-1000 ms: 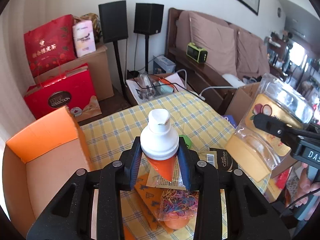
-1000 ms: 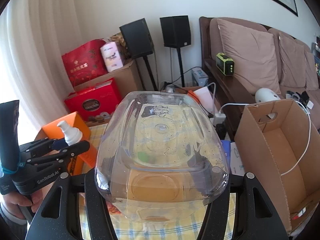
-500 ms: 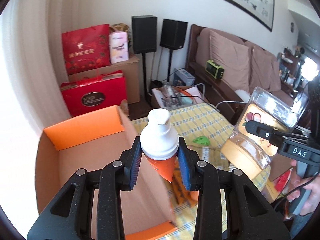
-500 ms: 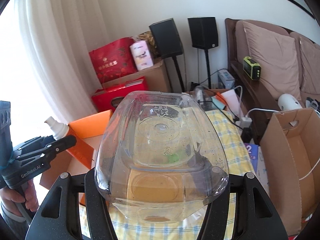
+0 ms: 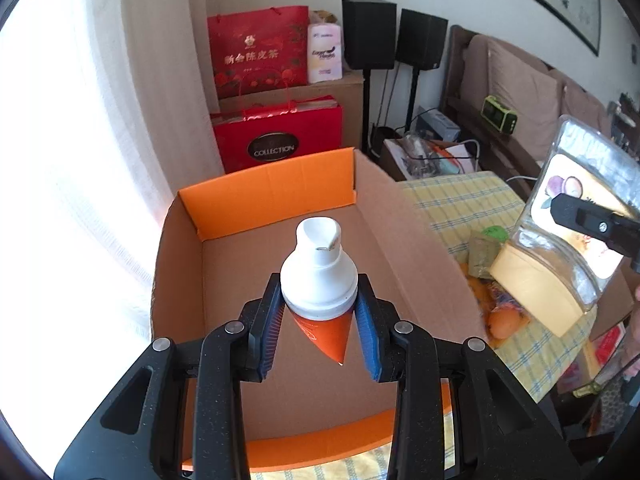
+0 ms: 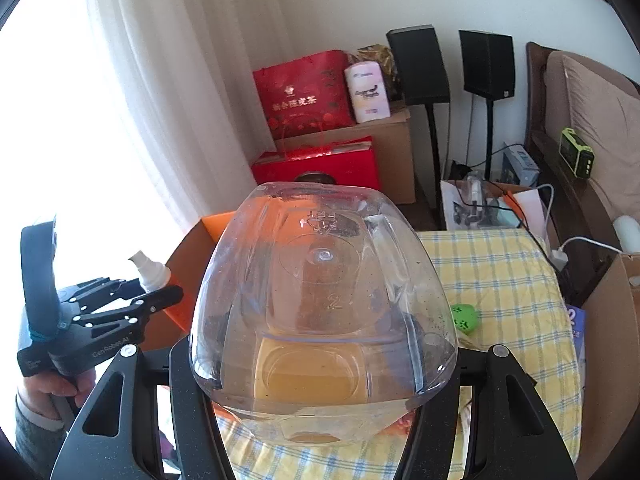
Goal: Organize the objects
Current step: 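Carry the sunscreen tube into the cardboard tray box and open the left tool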
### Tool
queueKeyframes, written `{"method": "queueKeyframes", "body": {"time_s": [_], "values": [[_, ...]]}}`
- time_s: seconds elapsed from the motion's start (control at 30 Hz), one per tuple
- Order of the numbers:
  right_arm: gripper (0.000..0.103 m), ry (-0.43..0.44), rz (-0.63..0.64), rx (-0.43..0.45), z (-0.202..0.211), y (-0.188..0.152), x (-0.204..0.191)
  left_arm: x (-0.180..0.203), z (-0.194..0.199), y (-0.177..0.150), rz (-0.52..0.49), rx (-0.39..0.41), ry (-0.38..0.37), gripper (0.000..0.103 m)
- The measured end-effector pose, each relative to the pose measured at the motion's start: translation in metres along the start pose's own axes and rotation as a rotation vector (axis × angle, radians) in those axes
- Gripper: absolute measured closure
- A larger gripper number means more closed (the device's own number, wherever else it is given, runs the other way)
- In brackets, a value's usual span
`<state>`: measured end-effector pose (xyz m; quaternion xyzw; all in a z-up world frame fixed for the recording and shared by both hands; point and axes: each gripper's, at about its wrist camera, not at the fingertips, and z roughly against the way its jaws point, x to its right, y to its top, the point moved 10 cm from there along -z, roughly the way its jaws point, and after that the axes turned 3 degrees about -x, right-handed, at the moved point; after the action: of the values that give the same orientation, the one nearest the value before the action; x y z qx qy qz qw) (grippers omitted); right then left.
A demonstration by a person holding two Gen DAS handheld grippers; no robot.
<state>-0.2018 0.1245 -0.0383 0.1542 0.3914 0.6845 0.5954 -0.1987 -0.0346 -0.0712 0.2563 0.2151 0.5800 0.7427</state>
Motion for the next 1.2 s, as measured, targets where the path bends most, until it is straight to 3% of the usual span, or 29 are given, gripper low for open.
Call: {"method": "queueKeyframes", "body": {"time_s": [0.4, 0.6, 0.8, 1.2], "values": [[0.043, 0.102, 0.068, -0.066, -0.035, -0.009, -0.058, -0.047, -0.012, -0.041, -0.017, -0.102, 0.092, 0.071], [0.043, 0.128, 0.088, -0.086, -0.048, -0.012, -0.079, -0.055, -0.022, -0.053, -0.093, -0.173, 0.158, 0.071], [0.043, 0.166, 0.088, -0.13, -0.065, -0.022, -0.092, -0.053, -0.04, -0.065, -0.129, -0.243, 0.175, 0.071], [0.043, 0.243, 0.061, -0.226, -0.102, -0.031, -0.098, -0.058, -0.067, -0.051, -0.074, -0.262, 0.197, 0.071]]}}
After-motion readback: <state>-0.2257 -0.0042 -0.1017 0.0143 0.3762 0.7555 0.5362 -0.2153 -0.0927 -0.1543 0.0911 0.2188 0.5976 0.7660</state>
